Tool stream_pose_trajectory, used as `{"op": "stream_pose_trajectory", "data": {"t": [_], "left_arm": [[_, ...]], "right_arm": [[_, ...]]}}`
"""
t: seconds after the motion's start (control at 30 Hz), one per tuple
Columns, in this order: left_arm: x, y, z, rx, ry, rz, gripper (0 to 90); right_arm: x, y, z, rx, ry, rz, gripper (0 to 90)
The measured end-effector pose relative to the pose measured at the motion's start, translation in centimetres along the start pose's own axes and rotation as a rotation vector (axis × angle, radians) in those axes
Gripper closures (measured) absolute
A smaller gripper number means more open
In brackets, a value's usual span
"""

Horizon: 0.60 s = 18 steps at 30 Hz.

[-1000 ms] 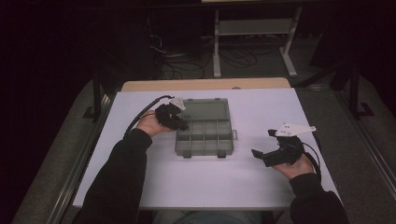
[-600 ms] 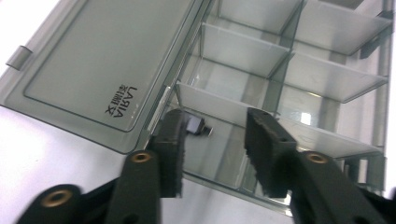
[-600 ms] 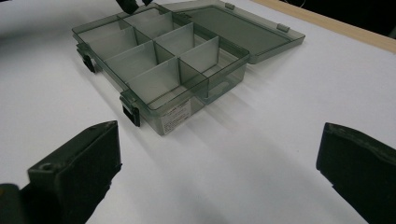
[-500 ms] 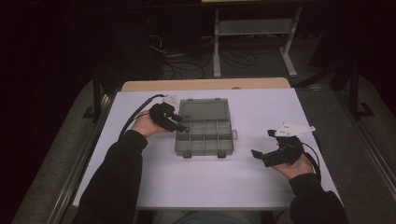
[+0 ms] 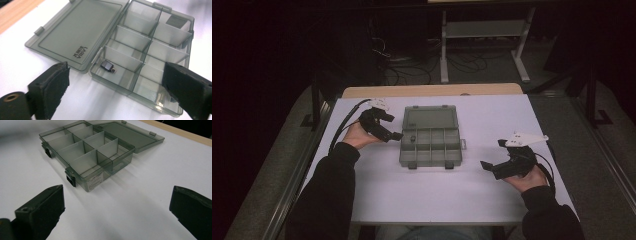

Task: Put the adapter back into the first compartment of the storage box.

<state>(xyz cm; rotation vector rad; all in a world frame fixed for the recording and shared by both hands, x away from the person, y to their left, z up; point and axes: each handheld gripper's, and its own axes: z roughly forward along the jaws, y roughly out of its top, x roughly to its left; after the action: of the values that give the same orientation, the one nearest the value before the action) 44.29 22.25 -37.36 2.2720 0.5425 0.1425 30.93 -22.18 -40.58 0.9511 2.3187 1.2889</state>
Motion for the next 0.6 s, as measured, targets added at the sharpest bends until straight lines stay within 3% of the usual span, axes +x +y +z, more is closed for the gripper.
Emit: {"op": "stream_pose_trajectory", "data": {"t": [0.17,0.43,0.6], "left_arm": [[-0.2,-0.5,-1.2,-0.017,0.041,-0.004,0.0],[-0.7,-1.4,-3.1,-0.063,0.075,-0.002,0.0],[-0.9,-2.0,-4.3,-0.101,0.084,-0.023,0.0]], "right_arm": [[0.0,0.0,0.0,0.000,0.000,0.000,0.0],[0.0,0.0,0.1,0.001,-0.002,0.001,0.0],[0.0,0.0,0.1,0.000,-0.003,0.001,0.0]]}}
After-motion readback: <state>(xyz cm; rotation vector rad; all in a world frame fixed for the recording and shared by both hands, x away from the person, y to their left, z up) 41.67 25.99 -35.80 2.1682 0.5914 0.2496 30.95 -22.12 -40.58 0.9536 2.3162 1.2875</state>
